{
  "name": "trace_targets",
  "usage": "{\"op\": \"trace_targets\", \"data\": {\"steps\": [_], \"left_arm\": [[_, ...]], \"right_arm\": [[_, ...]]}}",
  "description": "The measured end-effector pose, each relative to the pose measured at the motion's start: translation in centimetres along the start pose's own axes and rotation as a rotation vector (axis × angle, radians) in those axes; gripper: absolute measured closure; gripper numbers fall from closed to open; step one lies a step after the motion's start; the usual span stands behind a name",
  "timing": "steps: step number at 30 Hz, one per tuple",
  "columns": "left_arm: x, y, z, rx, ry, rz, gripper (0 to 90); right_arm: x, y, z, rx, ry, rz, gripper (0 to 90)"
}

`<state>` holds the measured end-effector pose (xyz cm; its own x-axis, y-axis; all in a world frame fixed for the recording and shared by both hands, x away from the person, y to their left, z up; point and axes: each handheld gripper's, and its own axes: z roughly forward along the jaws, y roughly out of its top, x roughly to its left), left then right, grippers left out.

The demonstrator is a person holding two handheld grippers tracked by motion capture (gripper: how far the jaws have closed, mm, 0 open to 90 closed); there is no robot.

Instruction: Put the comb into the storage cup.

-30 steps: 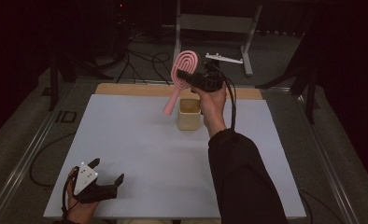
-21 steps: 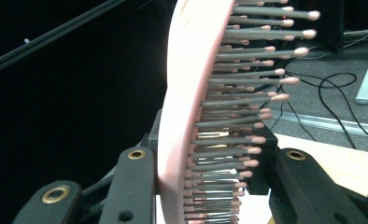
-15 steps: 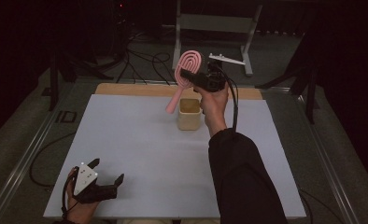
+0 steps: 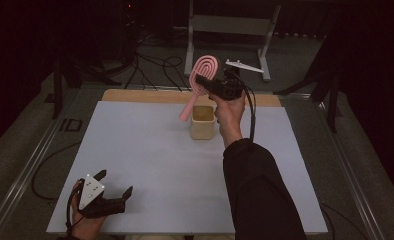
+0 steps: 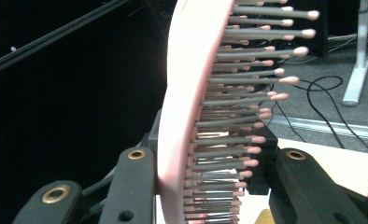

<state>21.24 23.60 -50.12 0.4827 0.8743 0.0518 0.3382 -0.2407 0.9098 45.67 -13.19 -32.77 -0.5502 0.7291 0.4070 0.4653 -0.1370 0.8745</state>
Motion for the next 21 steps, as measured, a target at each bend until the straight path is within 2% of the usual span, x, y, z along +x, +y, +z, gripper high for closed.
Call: {"op": "trace_targets", "data": {"steps": [21], "left_arm": [[-0.04,-0.06,0.06,0.002,0.001,0.0,0.5]], "right_arm": [[-1.0,-0.2,-0.78,-0.033,-0.07,-0.04,63.5]]}}
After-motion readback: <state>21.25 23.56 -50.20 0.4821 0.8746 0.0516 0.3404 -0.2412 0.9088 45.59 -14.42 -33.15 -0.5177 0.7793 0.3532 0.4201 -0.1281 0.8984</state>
